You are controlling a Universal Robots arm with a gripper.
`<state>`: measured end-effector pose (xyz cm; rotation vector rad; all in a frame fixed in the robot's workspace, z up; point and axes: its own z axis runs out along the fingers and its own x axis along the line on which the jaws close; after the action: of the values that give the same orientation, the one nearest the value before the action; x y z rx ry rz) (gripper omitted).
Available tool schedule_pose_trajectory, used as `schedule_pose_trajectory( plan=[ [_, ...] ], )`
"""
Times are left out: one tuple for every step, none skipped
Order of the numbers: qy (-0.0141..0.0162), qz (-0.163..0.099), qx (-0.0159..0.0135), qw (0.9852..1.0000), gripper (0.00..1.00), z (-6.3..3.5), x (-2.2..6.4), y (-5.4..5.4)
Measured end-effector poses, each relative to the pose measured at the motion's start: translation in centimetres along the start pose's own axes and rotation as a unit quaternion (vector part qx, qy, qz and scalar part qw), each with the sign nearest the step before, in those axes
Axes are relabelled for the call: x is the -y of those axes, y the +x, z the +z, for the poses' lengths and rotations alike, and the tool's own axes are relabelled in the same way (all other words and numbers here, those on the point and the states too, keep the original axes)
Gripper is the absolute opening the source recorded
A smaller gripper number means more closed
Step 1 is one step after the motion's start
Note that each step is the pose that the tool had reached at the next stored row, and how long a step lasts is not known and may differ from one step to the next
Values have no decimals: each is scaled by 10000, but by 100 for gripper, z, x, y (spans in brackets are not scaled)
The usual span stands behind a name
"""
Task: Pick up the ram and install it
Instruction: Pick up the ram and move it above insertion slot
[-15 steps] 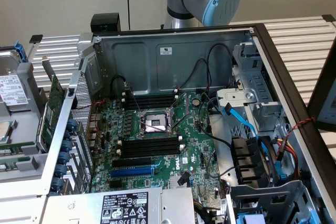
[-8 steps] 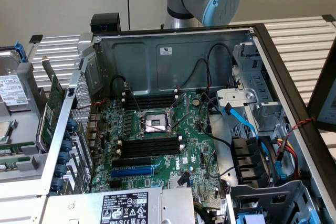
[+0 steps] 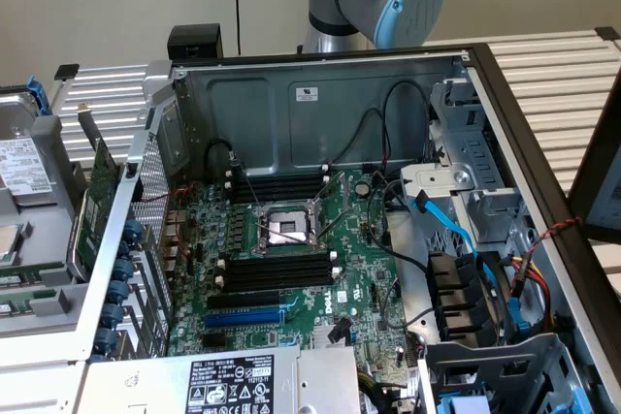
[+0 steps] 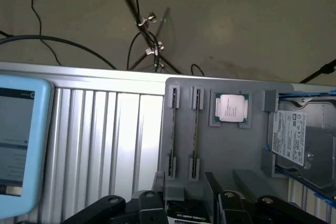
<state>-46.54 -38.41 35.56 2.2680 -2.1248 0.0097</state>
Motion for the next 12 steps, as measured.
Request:
schedule_pose_trajectory(
  plan=[
    [0,-4,0,10000,42,18,0,-1],
    [0,-9,0,10000,42,36,1,-1],
    [0,-14,0,10000,42,54,1,-2],
    [0,-18,0,10000,42,73,2,-2],
    [1,-21,0,10000,42,91,2,-3],
    [1,-23,0,10000,42,109,2,-3],
    [0,-25,-1,10000,42,126,3,-3],
    [0,-25,-1,10000,42,145,3,-4],
    [1,-25,-1,10000,42,163,3,-4],
    [0,-26,-1,10000,42,181,4,-5],
    [0,-26,-1,10000,42,199,4,-5],
    [1,-26,-1,10000,42,218,4,-6]
  ],
)
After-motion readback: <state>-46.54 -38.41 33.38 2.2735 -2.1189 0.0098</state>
